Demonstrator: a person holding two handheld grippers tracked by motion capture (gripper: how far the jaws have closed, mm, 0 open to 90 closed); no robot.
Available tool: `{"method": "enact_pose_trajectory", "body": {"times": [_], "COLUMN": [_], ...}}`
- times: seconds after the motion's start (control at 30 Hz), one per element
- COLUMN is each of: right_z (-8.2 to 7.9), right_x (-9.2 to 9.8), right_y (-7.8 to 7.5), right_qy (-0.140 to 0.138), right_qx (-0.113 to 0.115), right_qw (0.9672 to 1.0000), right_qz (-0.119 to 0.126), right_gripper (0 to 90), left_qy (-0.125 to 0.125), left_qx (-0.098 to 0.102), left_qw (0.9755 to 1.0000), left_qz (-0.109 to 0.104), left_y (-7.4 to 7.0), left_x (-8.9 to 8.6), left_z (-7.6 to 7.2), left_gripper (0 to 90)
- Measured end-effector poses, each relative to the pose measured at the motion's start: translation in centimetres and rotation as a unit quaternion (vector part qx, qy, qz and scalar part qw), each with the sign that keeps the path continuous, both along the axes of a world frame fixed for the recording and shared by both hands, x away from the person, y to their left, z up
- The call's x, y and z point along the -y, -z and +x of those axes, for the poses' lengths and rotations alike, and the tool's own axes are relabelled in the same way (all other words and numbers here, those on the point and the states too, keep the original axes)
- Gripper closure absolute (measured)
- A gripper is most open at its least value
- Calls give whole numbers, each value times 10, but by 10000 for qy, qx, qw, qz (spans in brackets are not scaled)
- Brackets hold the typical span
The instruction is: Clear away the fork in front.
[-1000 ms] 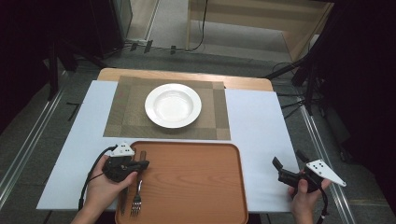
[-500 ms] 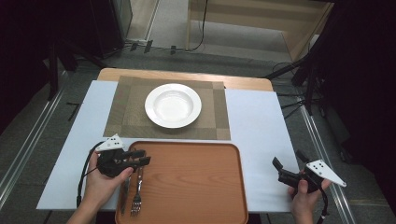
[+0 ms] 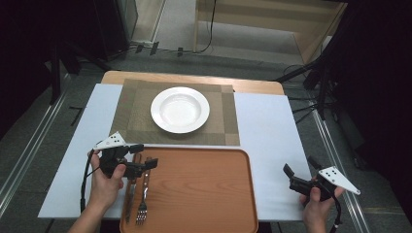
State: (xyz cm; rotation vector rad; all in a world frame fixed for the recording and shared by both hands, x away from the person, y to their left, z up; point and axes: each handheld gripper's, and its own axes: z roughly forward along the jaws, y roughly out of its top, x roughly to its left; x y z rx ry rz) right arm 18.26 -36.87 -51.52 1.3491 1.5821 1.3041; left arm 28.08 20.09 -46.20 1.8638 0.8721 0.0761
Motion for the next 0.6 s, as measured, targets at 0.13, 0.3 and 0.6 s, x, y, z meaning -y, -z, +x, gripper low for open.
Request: {"method": "enact_pose_trajectory", "body": {"times": [0.13, 0.3, 0.6], "right_z": [0, 0, 0], "right_x": [0, 0, -1], "right_y": [0, 0, 0], "right_qy": [0, -8, -21], "right_qx": [10, 15, 5], "right_qw": [10000, 10000, 10000], "right_qz": [-10, -12, -31], "right_gripper": [0, 0, 0], "left_qy": [-43, -70, -118], "left_qx": [43, 73, 137], "left_qw": [10000, 9999, 9998], "left_qz": [-56, -33, -43], "left_y": [-2, -5, -13], "left_x": [0, 1, 2], "left_z": [4, 9, 18], "left_gripper": [0, 0, 0]}}
